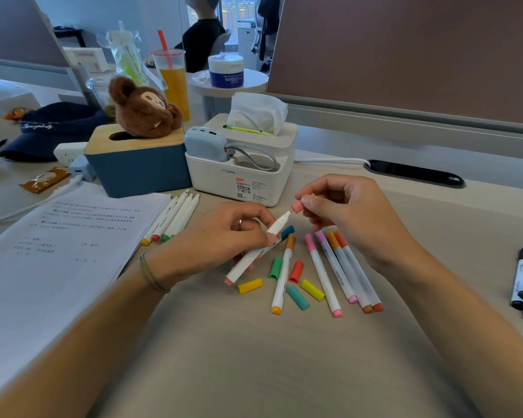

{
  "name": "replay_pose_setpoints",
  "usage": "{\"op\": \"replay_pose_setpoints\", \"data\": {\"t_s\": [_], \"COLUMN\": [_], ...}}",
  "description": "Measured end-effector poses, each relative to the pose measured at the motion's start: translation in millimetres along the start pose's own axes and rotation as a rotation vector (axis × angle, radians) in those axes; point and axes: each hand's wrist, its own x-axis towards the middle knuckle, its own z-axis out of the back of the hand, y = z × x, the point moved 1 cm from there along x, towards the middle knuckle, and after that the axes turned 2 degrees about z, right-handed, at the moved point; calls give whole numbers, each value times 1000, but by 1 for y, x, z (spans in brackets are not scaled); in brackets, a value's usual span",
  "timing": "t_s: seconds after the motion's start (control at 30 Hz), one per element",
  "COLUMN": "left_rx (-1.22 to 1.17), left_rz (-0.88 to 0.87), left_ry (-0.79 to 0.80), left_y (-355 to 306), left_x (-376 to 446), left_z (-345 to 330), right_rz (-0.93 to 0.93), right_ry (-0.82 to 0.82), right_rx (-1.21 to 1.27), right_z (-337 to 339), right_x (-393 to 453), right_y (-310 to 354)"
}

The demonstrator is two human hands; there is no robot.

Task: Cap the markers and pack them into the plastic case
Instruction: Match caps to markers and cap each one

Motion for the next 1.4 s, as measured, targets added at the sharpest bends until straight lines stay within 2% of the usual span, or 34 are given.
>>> {"op": "replay_pose_setpoints", "data": {"t_s": [0.13,0.3,0.43,0.67,0.83,0.97,1.07,1.17,1.3,1.4], "left_rx": [-46,-140,-191,-237,-244,-261,-195,-99,-33,8], "left_rz": [-22,-42,-46,-69,-90,-58,-37,-4,31,52], "left_ry": [9,-65,-129,-91,-56,-65,-111,-171,-196,-201], "left_y": [0,-1,1,-3,-2,-4,-2,1,5,6], "left_x": [1,-1,0,-2,-2,-1,0,2,6,7], "left_z": [-1,-3,-6,-14,-18,-17,-13,-9,-8,-9], "right_rz": [-9,-26,-47,-27,14,-5,-21,-40,-197,-300], "right_ry": [37,-83,-57,-141,-119,-38,24,37,136,232], "right_rx": [30,56,23,-20,-39,-21,-139,-376,-681,-818], "right_z": [-5,-18,-35,-39,-38,-27,-6,18,40,44], "right_x": [-3,-8,-15,-16,-18,-11,-4,4,9,8], "right_y": [3,1,-3,-4,-2,1,5,4,-7,-16]}}
